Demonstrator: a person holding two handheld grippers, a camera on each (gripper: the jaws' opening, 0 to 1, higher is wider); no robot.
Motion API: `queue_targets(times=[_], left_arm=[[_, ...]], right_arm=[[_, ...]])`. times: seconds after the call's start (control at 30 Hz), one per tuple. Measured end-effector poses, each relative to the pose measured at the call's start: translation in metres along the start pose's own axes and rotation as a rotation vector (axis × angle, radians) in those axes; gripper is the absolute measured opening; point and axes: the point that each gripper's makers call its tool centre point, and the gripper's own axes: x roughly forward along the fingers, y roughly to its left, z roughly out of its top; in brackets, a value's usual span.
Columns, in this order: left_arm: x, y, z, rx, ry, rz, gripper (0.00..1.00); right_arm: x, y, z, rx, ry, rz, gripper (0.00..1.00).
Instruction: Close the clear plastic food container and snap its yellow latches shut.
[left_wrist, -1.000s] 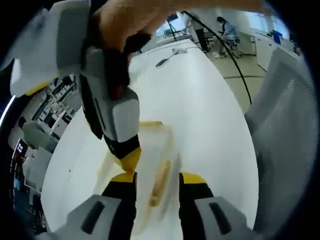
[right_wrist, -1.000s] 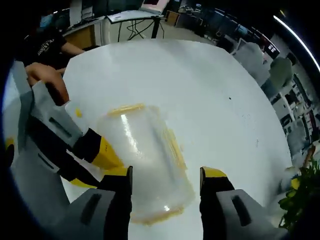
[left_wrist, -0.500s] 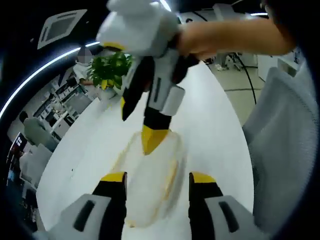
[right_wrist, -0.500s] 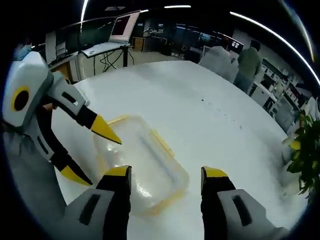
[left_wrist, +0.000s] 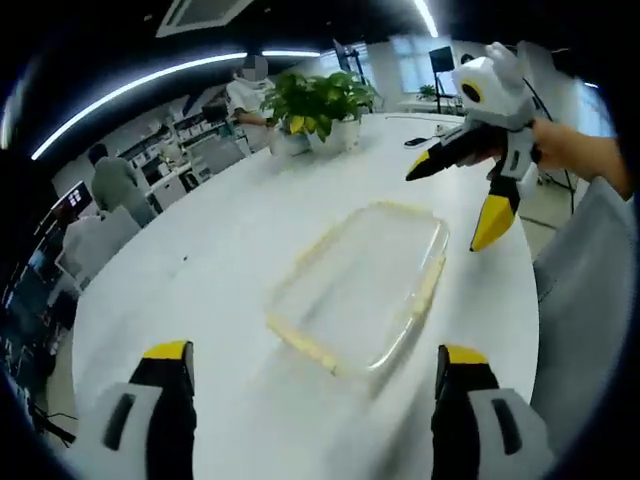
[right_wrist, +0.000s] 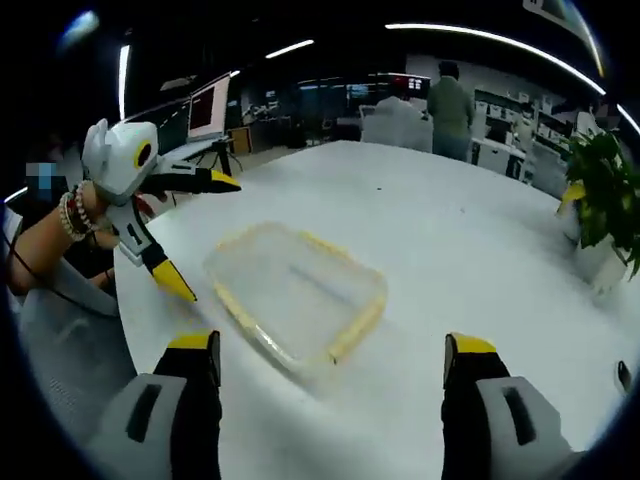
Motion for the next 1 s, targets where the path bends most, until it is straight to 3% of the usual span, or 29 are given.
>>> queue_targets(times=[0.07,0.17,0.27,0.3,0.4,0.5,0.6,0.7,0.8,1.0], left_arm=[[0.009,-0.003,-0.006,0.014,0.018,0.001,0.98],[0.019,-0.023,-0.022,0.017,0.081,-0.068,0.97],[0.026,-0.028,-0.020,0.049,0.071,-0.059,0.91],[0.029,-0.028,-0.012,0.095,0.031,-0.052,0.85],[0.031,-0.035,-0.007,0.057,0.011,-0.069,0.80],[0.033,-0.041,-0.008,-0.007,0.006,-0.102,0.78],[0.037,-0.038,-0.008,0.005,-0.008,-0.091,0.64],[0.034,-0.033,-0.011,-0.036,0.001,-0.079,0.53],[0.034,-0.029,-0.005,-0.122,-0.044,-0.073,0.50],[0.039,-0.020,-0.004,-0.098,-0.044,-0.039,0.51]], right_arm=[[0.006,0.001,-0.012,0.017,0.044,0.008,0.89],[0.013,0.005,-0.022,0.012,0.088,0.022,0.87],[0.019,0.009,-0.031,-0.030,0.135,0.024,0.84],[0.020,0.010,-0.032,-0.037,0.141,0.024,0.83],[0.025,0.011,-0.038,-0.083,0.182,0.011,0.81],[0.029,0.012,-0.033,-0.126,0.180,0.003,0.80],[0.035,0.013,-0.024,-0.158,0.171,0.005,0.77],[0.039,0.014,-0.016,-0.186,0.161,0.001,0.75],[0.046,0.015,-0.009,-0.230,0.159,0.007,0.74],[0.065,0.007,0.004,-0.247,0.163,-0.002,0.74]])
